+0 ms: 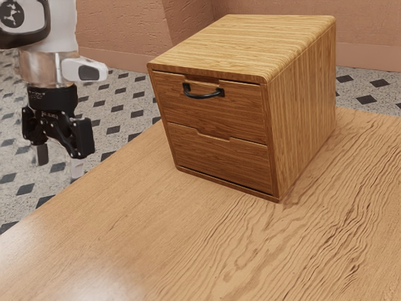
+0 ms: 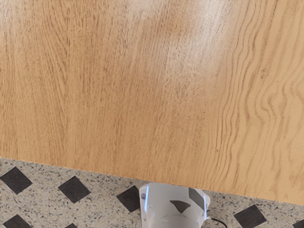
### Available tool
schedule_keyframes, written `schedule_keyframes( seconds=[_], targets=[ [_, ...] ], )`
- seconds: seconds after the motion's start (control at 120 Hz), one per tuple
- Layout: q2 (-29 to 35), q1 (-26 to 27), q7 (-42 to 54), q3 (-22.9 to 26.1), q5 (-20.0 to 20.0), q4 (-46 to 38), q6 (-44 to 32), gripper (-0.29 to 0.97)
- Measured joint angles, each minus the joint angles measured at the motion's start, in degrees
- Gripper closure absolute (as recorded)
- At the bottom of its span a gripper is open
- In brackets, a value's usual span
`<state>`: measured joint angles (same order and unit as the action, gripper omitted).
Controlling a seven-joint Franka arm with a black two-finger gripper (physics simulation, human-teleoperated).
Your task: Pull the drawer handle with one arm to open the drawer
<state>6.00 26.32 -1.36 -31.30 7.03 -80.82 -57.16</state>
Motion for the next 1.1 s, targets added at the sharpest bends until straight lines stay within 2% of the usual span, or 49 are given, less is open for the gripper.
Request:
schedule_keyframes(
  seconds=[0.108, 0.225, 0.283, 0.367, 0.517, 0.617, 0.833, 1.1],
  targets=[
    [-0.32, 2.73, -0.04, 0.1, 0.92, -1.6, -10.91, 0.0],
    [-0.45, 7.82, 2.5, 0.29, 1.67, -2.23, -17.22, 0.0],
    [-1.07, 7.79, 7.39, 0.3, 2.08, -2.36, -19.78, 0.0],
    [-1.11, 7.77, 18.25, 0.25, 1.77, -6.08, -27.71, 0.0],
    [-1.43, 7.53, 33.42, -0.39, -2.94, -9.85, -38.55, 0.0],
    [-2.07, 7.11, 39.89, -0.46, -3.88, -10.4, -44.39, 0.01],
    [-4.19, 5.81, 51.36, -0.51, -2.8, -8.25, -52.43, 0.02],
    [-10.4, 2.73, 62.5, -0.35, -4.27, -3.09, -56.31, 0.02]
  ],
)
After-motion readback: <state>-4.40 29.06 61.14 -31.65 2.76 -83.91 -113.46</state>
